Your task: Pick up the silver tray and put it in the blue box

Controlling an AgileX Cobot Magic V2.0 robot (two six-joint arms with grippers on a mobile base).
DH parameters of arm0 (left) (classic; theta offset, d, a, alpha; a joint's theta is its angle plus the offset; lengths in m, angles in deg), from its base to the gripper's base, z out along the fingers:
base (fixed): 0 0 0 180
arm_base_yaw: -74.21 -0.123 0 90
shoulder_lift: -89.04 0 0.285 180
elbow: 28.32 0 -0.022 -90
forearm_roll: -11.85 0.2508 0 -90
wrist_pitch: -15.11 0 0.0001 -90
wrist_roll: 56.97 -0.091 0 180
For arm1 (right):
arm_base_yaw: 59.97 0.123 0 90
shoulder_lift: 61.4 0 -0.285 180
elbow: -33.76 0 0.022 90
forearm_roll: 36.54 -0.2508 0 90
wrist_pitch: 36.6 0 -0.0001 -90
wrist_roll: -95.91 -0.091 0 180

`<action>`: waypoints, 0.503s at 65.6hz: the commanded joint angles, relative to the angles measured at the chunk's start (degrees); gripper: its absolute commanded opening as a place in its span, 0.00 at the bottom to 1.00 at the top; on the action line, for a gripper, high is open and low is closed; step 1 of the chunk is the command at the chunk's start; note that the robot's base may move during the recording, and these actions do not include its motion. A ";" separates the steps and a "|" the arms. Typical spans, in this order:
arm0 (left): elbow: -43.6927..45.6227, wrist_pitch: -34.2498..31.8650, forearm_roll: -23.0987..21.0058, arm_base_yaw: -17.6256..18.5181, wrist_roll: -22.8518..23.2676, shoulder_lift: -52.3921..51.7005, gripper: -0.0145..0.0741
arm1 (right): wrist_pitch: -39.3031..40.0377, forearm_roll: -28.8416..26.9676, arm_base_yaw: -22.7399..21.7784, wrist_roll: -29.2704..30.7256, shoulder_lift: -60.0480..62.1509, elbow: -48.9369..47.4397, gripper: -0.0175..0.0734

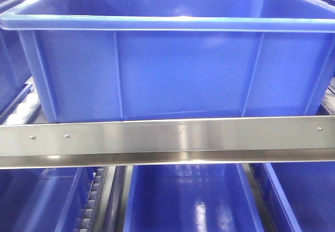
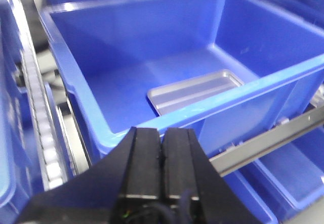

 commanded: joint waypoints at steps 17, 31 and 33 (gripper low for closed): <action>1.20 -4.95 1.09 0.31 0.37 -0.63 0.06 | 5.41 1.39 0.03 0.64 -0.42 -1.17 0.25; 1.20 -4.95 1.09 0.31 0.37 -0.63 0.06 | 5.41 1.39 0.03 0.64 -0.42 -1.17 0.25; 1.20 -4.95 1.09 0.31 0.37 -0.63 0.06 | 5.41 1.39 0.03 0.64 -0.42 -1.17 0.25</action>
